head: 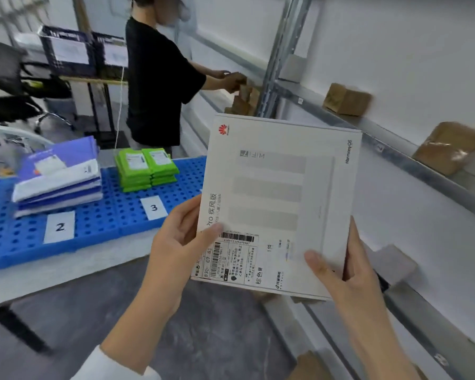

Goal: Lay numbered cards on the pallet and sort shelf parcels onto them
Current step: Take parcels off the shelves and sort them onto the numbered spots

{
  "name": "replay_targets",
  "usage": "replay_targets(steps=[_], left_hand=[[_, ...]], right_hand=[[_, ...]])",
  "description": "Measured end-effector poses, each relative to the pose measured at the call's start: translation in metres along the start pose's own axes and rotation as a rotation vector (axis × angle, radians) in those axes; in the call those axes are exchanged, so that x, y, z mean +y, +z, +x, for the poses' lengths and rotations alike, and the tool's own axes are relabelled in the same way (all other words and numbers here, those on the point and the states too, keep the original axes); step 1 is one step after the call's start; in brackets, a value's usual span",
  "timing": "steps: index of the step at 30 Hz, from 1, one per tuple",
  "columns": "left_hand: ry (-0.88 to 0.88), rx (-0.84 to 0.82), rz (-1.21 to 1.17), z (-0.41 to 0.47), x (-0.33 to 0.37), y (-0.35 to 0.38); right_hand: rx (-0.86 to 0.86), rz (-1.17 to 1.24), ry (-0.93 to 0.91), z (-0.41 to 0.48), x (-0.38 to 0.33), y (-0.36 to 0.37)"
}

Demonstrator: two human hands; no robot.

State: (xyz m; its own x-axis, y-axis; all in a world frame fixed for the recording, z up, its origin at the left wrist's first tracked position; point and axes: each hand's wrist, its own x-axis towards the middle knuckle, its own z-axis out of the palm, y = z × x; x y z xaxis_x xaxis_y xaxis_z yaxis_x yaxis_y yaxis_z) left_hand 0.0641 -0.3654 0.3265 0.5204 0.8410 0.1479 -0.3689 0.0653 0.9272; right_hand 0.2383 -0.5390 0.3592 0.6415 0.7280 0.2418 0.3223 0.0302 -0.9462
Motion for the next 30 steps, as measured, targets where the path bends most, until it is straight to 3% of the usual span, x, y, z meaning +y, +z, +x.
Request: replay_targets(steps=[13,30], left_hand=[[0.007,0.139,0.057,0.043,0.002,-0.107],[-0.022,0.287,0.137,0.179,-0.045,-0.078]], right_hand=[[-0.157,0.107,0.092,0.053,0.026,0.123],[-0.246,0.178,0.155,0.216,0.103,0.126]])
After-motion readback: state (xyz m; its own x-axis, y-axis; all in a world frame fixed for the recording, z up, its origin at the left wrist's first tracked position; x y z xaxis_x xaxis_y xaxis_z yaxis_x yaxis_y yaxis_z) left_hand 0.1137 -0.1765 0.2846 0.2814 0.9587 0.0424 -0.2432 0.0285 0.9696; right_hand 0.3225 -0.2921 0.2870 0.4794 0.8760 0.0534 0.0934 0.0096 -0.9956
